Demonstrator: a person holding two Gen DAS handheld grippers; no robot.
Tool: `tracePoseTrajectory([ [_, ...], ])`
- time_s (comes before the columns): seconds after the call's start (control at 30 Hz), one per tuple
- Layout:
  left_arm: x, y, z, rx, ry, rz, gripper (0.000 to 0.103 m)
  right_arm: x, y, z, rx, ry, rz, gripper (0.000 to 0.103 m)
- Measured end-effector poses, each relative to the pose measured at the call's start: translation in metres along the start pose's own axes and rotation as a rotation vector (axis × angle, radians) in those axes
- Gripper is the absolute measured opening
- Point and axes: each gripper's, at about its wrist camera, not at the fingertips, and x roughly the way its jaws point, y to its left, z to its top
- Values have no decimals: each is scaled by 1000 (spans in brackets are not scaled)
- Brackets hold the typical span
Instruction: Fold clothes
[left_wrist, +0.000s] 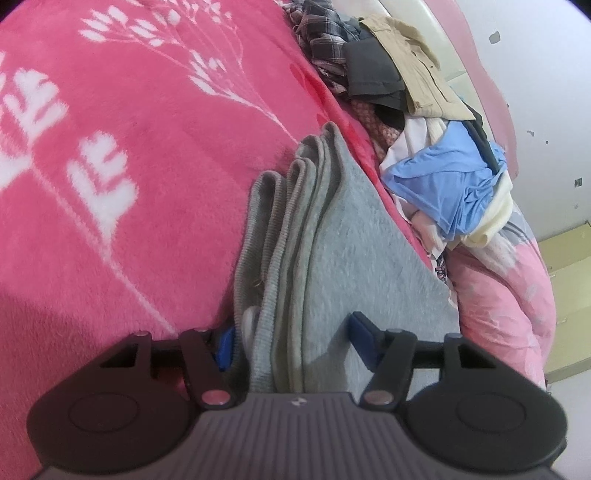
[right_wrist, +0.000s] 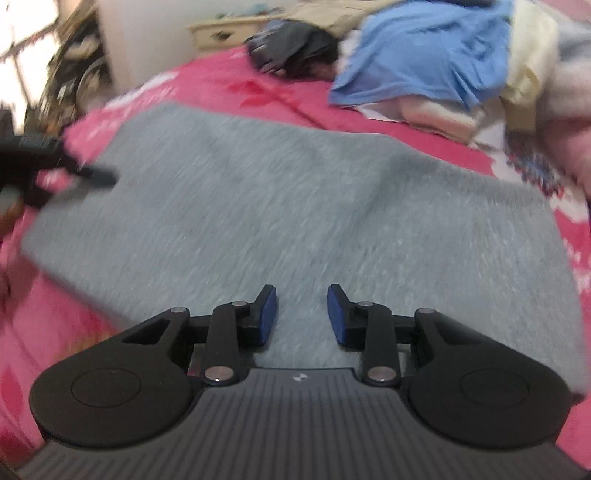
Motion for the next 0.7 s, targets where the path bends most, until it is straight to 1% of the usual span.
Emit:
tracePoseTrajectory([
  [0.03,0,0,0,-1,0,0,62,0,0,5,-4,0,0,26],
  [0.17,-1,-1,-2,5,-7,6,62,16,-10,40,13,-33,-11,25],
  [0.27,0,-4,-3,11,-13,19,62,51,-17,65,20,18,-19,24],
  [0.33,0,-5,-3,16,-18,24,62,70,-26,78,54,23,-18,23],
  [0.5,0,-3,-4,14,-28,24,62,92,-48,116,134,-33,-20,22],
  [0.6,0,-4,-3,13,-27,26,62,101,-55,126,178,-33,-34,22],
  [0.7,0,-3,-5,13,-36,27,62,84,-50,121,192,-71,-23,24],
])
